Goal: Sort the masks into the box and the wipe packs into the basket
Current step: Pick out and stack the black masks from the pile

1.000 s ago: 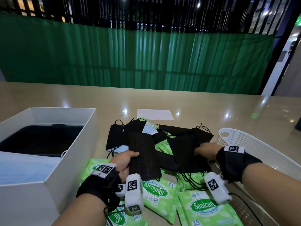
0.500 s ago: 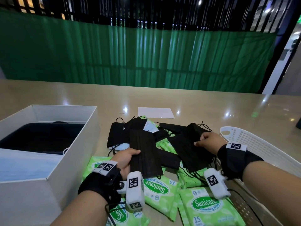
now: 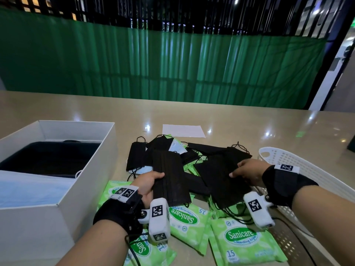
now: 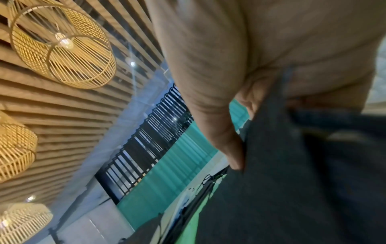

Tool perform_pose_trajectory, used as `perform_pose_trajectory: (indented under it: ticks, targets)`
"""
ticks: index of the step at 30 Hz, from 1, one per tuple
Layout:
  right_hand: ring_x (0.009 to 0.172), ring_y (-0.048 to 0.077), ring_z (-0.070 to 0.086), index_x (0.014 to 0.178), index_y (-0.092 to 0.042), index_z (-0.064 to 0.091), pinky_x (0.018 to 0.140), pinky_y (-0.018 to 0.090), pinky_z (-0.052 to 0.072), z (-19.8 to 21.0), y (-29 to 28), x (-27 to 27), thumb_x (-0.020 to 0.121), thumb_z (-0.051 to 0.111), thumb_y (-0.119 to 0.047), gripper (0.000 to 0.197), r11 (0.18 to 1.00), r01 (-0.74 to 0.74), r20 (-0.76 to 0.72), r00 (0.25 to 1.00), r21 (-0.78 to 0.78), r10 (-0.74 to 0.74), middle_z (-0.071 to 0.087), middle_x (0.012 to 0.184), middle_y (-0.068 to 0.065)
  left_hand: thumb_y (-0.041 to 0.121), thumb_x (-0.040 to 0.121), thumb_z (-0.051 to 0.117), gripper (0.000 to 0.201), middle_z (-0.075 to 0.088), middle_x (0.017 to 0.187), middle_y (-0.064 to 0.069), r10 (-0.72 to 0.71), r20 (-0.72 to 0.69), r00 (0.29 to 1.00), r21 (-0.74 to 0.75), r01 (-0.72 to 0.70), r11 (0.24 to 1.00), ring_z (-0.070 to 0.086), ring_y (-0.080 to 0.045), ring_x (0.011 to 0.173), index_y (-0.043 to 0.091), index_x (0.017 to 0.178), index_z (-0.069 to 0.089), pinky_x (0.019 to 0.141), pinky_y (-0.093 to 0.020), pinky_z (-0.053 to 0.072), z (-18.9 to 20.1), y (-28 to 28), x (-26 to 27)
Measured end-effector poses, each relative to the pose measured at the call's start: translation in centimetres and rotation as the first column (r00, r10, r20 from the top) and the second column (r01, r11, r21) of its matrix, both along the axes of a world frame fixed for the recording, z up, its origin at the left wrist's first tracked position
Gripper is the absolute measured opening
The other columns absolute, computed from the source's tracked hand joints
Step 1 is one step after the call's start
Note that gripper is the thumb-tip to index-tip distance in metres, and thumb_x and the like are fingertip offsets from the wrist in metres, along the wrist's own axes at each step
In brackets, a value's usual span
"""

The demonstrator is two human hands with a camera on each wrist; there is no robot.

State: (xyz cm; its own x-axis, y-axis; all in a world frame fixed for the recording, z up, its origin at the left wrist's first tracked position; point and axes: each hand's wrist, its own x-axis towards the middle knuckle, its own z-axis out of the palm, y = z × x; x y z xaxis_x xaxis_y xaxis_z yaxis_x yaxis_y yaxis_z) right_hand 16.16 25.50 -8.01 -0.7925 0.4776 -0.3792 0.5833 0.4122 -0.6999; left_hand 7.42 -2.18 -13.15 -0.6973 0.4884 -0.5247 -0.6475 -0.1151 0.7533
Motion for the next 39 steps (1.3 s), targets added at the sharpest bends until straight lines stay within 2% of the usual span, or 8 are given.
perform_pose_trajectory:
  ticks: [5, 9, 15, 23, 27, 30, 35, 39]
  targets:
    - [0.081, 0.030, 0.063, 0.088, 0.000, 0.066, 0.081, 0.040, 0.051, 2.0, -0.5, -0.2, 0.082, 0.064, -0.011, 0.014, 0.971, 0.035, -0.196, 0.981, 0.236, 0.013, 0.065, 0.086, 0.016, 0.017, 0.096, 0.045, 0.029, 0.069, 0.081, -0.021, 0.038, 0.016, 0.999, 0.036, -0.039, 0.999, 0.068, -0.032, 0.064, -0.004, 0.107, 0.061, 0.049, -0.041, 0.057, 0.5, -0.2, 0.6]
    - [0.067, 0.026, 0.059, 0.095, 0.000, 0.061, 0.065, 0.035, 0.047, 5.5, -1.8, 0.5, 0.088, 0.051, -0.002, 0.013, 0.996, 0.071, -0.555, 0.827, -0.058, -0.091, 0.062, 0.079, 0.017, 0.013, 0.097, 0.045, 0.019, 0.066, 0.091, -0.020, 0.141, -0.073, 0.987, 0.090, -0.134, 0.987, 0.064, -0.031, 0.078, 0.006, 0.108, 0.059, 0.063, -0.046, 0.057, 1.8, -0.2, 1.1]
    - [0.067, 0.020, 0.070, 0.107, -0.002, 0.059, 0.056, 0.032, 0.058, 8.9, -5.3, 2.4, 0.095, 0.045, -0.008, 0.020, 0.828, -0.276, -0.638, 0.760, -0.488, -0.122, 0.071, 0.087, 0.014, 0.028, 0.098, 0.042, 0.038, 0.067, 0.102, -0.022, 0.105, -0.141, 0.984, 0.275, -0.063, 0.959, 0.067, -0.032, 0.084, 0.003, 0.124, 0.054, 0.065, -0.044, 0.059, 5.8, 0.0, 1.5]
    - [0.060, 0.020, 0.069, 0.092, -0.005, 0.062, 0.057, 0.030, 0.058, 4.5, -9.4, 1.4, 0.096, 0.050, -0.015, 0.016, 0.859, -0.241, -0.449, 0.893, -0.451, 0.015, 0.072, 0.073, 0.011, 0.070, 0.089, 0.014, 0.083, 0.058, 0.129, -0.019, -0.068, -0.170, 0.983, 0.377, 0.128, 0.917, 0.054, -0.031, 0.121, 0.009, 0.131, 0.053, 0.107, -0.047, 0.036, 6.5, 2.7, 4.5]
    - [0.093, 0.019, 0.067, 0.100, -0.006, 0.066, 0.086, 0.031, 0.052, 2.8, -9.8, 1.2, 0.096, 0.052, -0.020, 0.021, 0.882, -0.325, -0.433, 0.887, -0.342, 0.159, 0.072, 0.102, 0.008, 0.035, 0.092, 0.051, 0.051, 0.060, 0.122, -0.024, -0.062, -0.217, 0.974, 0.323, 0.131, 0.937, 0.061, -0.035, 0.108, 0.004, 0.132, 0.051, 0.090, -0.046, 0.052, 5.8, 2.1, 4.8]
    - [0.107, 0.013, 0.058, 0.110, -0.010, 0.065, 0.083, 0.027, 0.045, 3.1, -9.4, 0.6, 0.098, 0.045, -0.037, 0.036, 0.945, -0.272, -0.432, 0.885, -0.179, 0.173, 0.066, 0.114, 0.000, -0.001, 0.092, 0.046, 0.035, 0.066, 0.104, -0.021, 0.121, -0.303, 0.945, 0.294, -0.028, 0.955, 0.067, -0.031, 0.085, 0.001, 0.127, 0.052, 0.069, -0.042, 0.059, 6.0, 0.9, 3.7]
    - [0.107, 0.024, 0.059, 0.115, -0.006, 0.059, 0.084, 0.034, 0.049, 2.3, -7.1, -1.3, 0.098, 0.045, -0.036, 0.037, 0.940, -0.301, -0.088, 0.944, 0.159, 0.317, 0.062, 0.119, 0.009, 0.003, 0.093, 0.046, 0.030, 0.067, 0.094, -0.020, 0.289, -0.372, 0.882, 0.295, -0.183, 0.938, 0.069, -0.026, 0.069, 0.001, 0.122, 0.056, 0.059, -0.042, 0.059, 8.4, -1.4, 2.4]
    - [0.114, 0.021, 0.055, 0.121, -0.016, 0.059, 0.091, 0.026, 0.043, 1.3, -7.9, -2.3, 0.092, 0.055, -0.041, 0.038, 0.720, -0.515, 0.280, 0.857, 0.465, 0.432, 0.059, 0.124, 0.002, 0.014, 0.097, 0.044, 0.029, 0.068, 0.094, -0.017, 0.287, -0.304, 0.908, 0.293, -0.197, 0.936, 0.071, -0.024, 0.067, 0.003, 0.119, 0.058, 0.053, -0.037, 0.057, 8.9, -2.6, 2.0]
